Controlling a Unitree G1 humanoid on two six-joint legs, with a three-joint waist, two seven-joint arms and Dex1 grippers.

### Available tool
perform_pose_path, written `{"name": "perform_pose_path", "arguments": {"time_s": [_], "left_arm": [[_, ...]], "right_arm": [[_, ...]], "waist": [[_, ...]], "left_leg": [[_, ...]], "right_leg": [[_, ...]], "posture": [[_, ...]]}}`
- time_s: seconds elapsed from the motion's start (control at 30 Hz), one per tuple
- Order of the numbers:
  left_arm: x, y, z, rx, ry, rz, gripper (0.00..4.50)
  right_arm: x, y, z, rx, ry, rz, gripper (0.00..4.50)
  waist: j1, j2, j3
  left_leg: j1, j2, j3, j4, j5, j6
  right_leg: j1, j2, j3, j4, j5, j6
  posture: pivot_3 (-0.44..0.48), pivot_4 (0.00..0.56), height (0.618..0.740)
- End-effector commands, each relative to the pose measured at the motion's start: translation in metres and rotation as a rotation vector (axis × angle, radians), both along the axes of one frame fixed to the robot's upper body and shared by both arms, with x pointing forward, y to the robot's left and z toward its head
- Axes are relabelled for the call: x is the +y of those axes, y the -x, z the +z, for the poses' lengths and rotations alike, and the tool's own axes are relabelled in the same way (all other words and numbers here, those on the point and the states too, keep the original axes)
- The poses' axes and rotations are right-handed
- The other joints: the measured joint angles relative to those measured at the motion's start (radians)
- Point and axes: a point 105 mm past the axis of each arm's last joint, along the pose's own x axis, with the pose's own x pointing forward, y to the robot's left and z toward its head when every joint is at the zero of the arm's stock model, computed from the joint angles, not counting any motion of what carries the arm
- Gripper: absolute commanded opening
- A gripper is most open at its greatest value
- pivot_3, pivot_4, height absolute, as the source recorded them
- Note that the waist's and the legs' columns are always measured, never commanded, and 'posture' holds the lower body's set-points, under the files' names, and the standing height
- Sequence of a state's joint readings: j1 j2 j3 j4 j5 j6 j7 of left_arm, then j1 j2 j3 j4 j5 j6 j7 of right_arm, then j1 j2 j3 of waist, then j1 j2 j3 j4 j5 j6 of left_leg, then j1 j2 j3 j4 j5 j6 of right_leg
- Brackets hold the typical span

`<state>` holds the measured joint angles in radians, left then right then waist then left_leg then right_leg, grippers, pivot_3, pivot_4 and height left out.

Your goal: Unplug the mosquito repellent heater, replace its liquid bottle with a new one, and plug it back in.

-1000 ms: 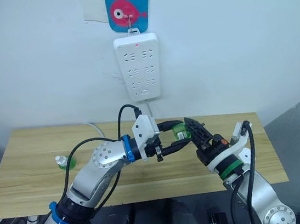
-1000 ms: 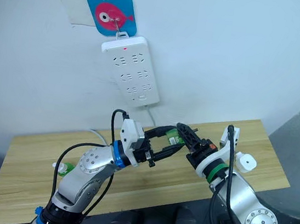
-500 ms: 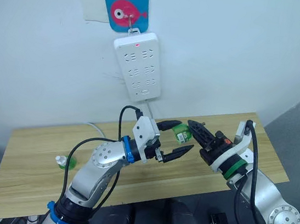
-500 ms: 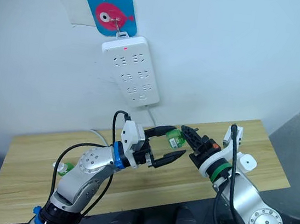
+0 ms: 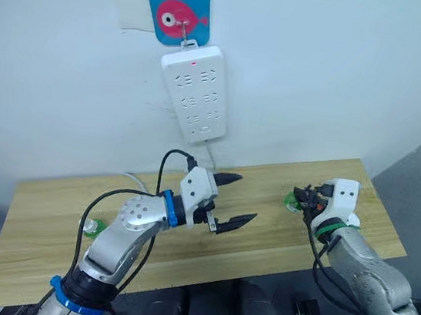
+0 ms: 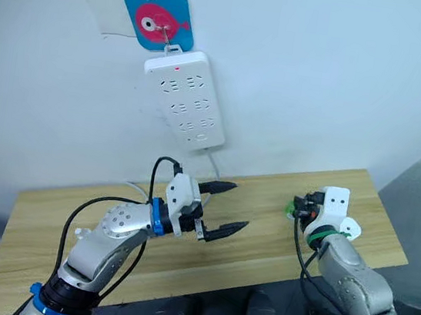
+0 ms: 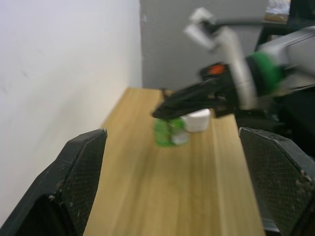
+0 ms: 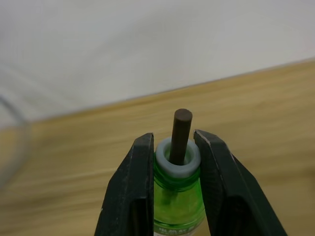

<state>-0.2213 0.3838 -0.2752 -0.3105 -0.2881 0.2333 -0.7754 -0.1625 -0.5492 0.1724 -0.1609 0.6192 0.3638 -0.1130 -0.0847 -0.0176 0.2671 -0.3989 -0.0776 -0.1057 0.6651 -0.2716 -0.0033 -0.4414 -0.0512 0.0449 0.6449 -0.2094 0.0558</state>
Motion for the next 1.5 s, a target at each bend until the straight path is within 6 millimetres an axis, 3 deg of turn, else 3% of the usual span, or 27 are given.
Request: {"name": "perform_pose_path", "arguments": {"time_s": [0.03,0.27,0.53,0.67,0.87,1.07,1.13,1.33,1.5], "left_arm": [[-0.013,0.006,-0.006,-0.004,0.002,-0.020,4.50],[-0.019,0.001,-0.008,0.002,0.013,0.008,4.50],[-0.016,0.000,-0.004,-0.001,0.009,0.029,4.50],[-0.014,0.003,-0.007,-0.022,-0.020,0.014,4.50],[-0.015,0.000,-0.007,-0.020,0.004,0.035,4.50],[0.006,-0.005,-0.010,0.007,0.058,0.173,4.50],[0.017,-0.004,-0.014,-0.002,0.060,0.239,4.50],[0.065,-0.009,-0.027,0.049,0.149,0.615,4.50],[0.114,0.016,-0.049,0.106,0.172,0.918,4.50]], "right_arm": [[0.000,-0.012,-0.007,-0.113,0.118,0.029,0.85],[-0.008,-0.023,-0.033,-0.154,0.148,0.018,0.85],[-0.004,-0.029,-0.044,-0.188,0.139,0.034,0.85],[-0.010,-0.026,-0.050,-0.176,0.137,0.024,2.13],[-0.017,-0.015,-0.051,-0.175,0.154,0.034,4.41],[-0.014,0.028,-0.037,-0.151,0.141,0.101,4.46],[-0.003,0.041,-0.029,-0.133,0.109,0.149,4.46],[0.061,0.058,-0.005,-0.115,0.084,0.458,4.46],[0.120,0.051,0.031,-0.177,0.041,0.794,4.46]], "waist": [[0.001,0.000,0.000],[0.002,-0.001,0.001],[0.004,0.000,0.001],[0.004,0.000,0.001],[0.005,0.000,0.000],[0.011,0.003,-0.002],[0.011,0.003,-0.002],[0.025,0.003,-0.003],[0.037,0.002,-0.003]], "left_leg": [[0.000,0.000,0.000,0.000,0.000,0.000],[0.001,0.000,0.000,0.000,0.000,0.000],[0.001,0.000,0.000,0.000,0.000,0.000],[0.001,0.000,0.000,0.000,0.000,0.000],[0.001,0.000,-0.001,0.000,0.000,0.000],[0.001,0.000,-0.001,-0.001,0.000,-0.001],[0.001,0.000,-0.001,-0.001,0.000,-0.001],[0.002,0.001,-0.002,-0.001,0.000,-0.001],[0.002,0.000,-0.001,-0.001,0.000,-0.001]], "right_leg": [[0.000,0.000,0.000,0.000,0.000,0.000],[0.000,0.000,0.001,0.001,0.000,0.000],[0.000,0.000,0.001,0.001,0.000,0.000],[0.000,0.000,0.001,0.001,0.000,0.000],[0.000,-0.001,0.000,0.001,0.000,0.000],[0.000,-0.001,0.000,0.001,0.000,0.000],[0.000,-0.001,0.001,0.001,0.000,0.000],[0.001,-0.001,0.000,0.001,0.000,0.000],[0.001,-0.002,-0.001,0.000,0.000,0.000]], "posture": [[-0.128,0.301,0.740],[-0.089,0.307,0.740],[-0.075,0.295,0.740],[-0.078,0.289,0.740],[-0.089,0.269,0.740],[-0.072,0.247,0.740],[-0.069,0.243,0.740],[-0.037,0.241,0.740],[0.019,0.257,0.740]]}}
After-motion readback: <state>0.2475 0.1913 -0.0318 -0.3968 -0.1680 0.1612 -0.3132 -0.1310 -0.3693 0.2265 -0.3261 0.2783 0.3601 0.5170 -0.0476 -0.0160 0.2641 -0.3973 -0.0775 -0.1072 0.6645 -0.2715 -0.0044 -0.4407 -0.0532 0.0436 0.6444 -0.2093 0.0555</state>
